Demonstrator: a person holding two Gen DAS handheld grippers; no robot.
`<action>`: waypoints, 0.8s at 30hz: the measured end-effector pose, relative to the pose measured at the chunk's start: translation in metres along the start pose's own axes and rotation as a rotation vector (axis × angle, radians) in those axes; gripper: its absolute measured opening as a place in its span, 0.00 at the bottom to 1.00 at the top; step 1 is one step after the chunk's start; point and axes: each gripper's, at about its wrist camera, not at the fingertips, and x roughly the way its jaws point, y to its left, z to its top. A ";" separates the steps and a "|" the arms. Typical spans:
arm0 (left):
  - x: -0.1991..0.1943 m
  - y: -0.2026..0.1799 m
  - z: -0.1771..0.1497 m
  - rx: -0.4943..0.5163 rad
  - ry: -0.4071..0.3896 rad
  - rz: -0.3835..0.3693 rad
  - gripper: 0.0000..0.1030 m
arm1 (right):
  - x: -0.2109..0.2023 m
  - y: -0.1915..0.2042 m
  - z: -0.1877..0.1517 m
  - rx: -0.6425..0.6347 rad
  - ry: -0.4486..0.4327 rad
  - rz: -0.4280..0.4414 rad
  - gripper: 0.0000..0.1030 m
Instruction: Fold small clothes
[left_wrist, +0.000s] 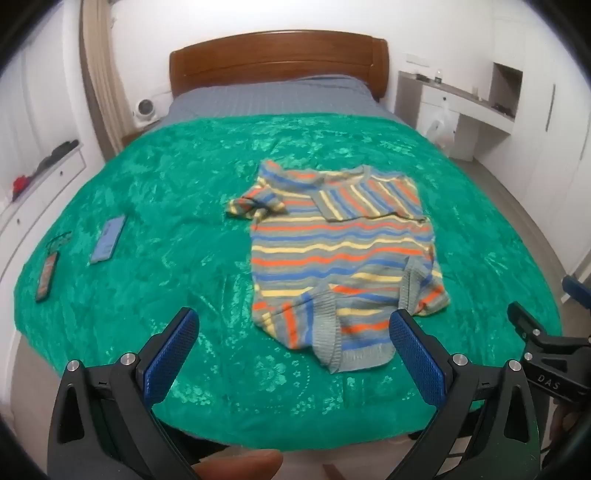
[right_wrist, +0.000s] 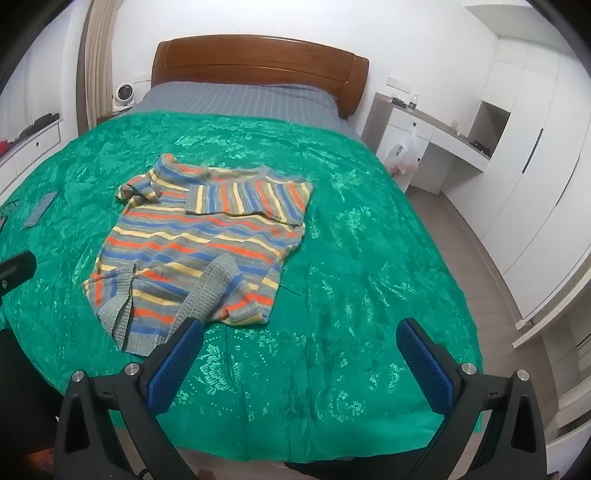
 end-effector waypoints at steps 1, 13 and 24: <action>0.000 -0.001 0.000 0.012 -0.004 0.002 1.00 | -0.001 0.000 0.000 0.001 -0.001 0.002 1.00; 0.001 0.006 -0.013 0.022 0.001 0.103 1.00 | -0.014 0.007 -0.007 0.022 -0.044 0.050 1.00; 0.007 0.014 -0.020 -0.004 0.057 0.126 1.00 | -0.013 0.017 -0.016 0.016 -0.027 0.094 1.00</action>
